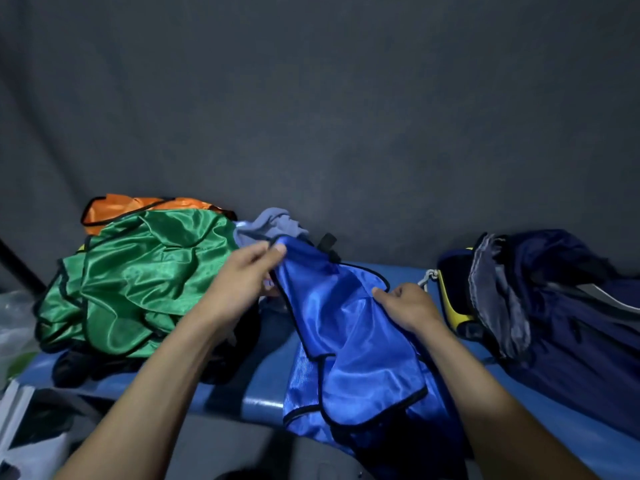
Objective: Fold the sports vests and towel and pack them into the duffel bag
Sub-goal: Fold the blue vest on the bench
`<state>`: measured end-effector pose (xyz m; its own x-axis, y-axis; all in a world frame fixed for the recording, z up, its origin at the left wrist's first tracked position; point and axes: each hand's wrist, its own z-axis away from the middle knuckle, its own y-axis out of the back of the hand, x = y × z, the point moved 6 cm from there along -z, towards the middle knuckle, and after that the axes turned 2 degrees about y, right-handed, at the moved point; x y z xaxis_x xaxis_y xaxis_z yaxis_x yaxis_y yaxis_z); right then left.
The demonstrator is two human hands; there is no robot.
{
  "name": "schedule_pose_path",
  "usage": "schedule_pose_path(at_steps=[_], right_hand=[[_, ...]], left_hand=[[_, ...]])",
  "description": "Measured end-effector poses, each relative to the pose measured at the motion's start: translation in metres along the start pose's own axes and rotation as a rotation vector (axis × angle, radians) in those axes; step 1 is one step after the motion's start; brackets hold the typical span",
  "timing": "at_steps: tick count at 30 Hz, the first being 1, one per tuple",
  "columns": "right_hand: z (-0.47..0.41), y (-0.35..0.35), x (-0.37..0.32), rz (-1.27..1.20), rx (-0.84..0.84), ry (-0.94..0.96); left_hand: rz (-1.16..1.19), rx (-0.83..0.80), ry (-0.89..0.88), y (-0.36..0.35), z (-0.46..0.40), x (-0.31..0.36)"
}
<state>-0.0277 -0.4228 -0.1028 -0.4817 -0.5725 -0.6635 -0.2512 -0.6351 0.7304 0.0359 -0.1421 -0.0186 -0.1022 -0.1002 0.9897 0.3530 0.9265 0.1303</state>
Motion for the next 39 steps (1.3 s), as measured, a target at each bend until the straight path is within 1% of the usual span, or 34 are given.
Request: schedule_pose_path(at_steps=[1,3,4,6,7,8,9,10,12,13,14,15,16,19,21,22,24,26,27,28,29,31,32,35,36,39], right_hand=[[-0.002,-0.002,0.000,-0.026,0.001,-0.031],[-0.008,-0.006,-0.001,-0.041,0.004,-0.063],[-0.009,-0.007,-0.002,-0.017,0.012,-0.075],[-0.008,-0.011,-0.004,0.063,0.008,-0.090],[-0.008,-0.014,-0.006,0.055,-0.005,-0.079],[-0.008,-0.017,-0.009,-0.018,-0.018,-0.058],[-0.008,-0.014,-0.014,-0.160,-0.009,-0.017],[-0.007,-0.003,-0.021,-0.338,0.041,0.042],[-0.002,0.039,-0.035,-0.649,0.255,0.205],[0.004,0.061,-0.043,-0.785,0.342,0.267],[0.010,0.079,-0.049,-0.902,0.391,0.312],[0.017,0.090,-0.055,-1.002,0.381,0.346],[0.024,0.094,-0.062,-1.065,0.324,0.369],[0.040,0.087,-0.076,-1.141,0.081,0.368],[0.046,0.089,-0.078,-1.190,0.031,0.365],[0.048,0.091,-0.079,-1.200,0.033,0.371],[0.051,0.087,-0.083,-1.109,0.010,0.414],[0.058,0.077,-0.092,-0.867,-0.003,0.519],[0.062,0.074,-0.097,-0.741,0.027,0.577],[0.066,0.074,-0.100,-0.645,0.067,0.619],[0.069,0.076,-0.102,-0.592,0.102,0.637],[0.076,0.078,-0.101,-0.562,0.146,0.665],[0.078,0.076,-0.101,-0.562,0.141,0.678],[0.082,0.062,-0.098,-0.606,0.064,0.645],[0.082,0.060,-0.098,-0.606,0.063,0.626],[0.084,0.061,-0.097,-0.478,0.152,0.613]], left_hand=[[0.162,0.029,0.019,0.004,0.002,0.006],[0.384,0.079,0.033,0.010,0.005,0.015],[0.466,0.109,0.035,0.011,0.007,0.018],[0.554,0.178,0.034,0.011,0.012,0.027],[0.600,0.197,0.041,0.011,0.015,0.031],[0.667,0.199,0.057,0.011,0.017,0.035],[0.739,0.190,0.079,0.011,0.018,0.037],[0.806,0.167,0.104,0.012,0.019,0.039],[0.870,0.134,0.133,0.019,0.019,0.040],[0.883,0.133,0.132,0.023,0.018,0.040],[0.897,0.144,0.122,0.027,0.018,0.040],[0.893,0.159,0.114,0.029,0.018,0.041],[0.885,0.158,0.117,0.027,0.020,0.042],[0.830,0.121,0.079,0.016,0.025,0.052],[0.809,0.084,0.037,0.010,0.029,0.061],[0.797,0.065,0.005,0.007,0.032,0.067],[0.635,0.058,-0.083,0.002,0.031,0.071],[0.335,-0.010,-0.130,-0.015,0.028,0.062],[0.184,-0.054,-0.126,-0.027,0.026,0.055],[0.073,-0.061,-0.110,-0.035,0.025,0.048],[0.013,-0.056,-0.107,-0.042,0.026,0.045],[-0.018,-0.052,-0.107,-0.050,0.029,0.046],[-0.007,-0.054,-0.100,-0.053,0.029,0.046],[0.022,-0.108,-0.091,-0.060,0.026,0.043],[0.044,-0.131,-0.078,-0.063,0.025,0.042],[0.114,-0.150,-0.046,-0.069,0.023,0.040]])
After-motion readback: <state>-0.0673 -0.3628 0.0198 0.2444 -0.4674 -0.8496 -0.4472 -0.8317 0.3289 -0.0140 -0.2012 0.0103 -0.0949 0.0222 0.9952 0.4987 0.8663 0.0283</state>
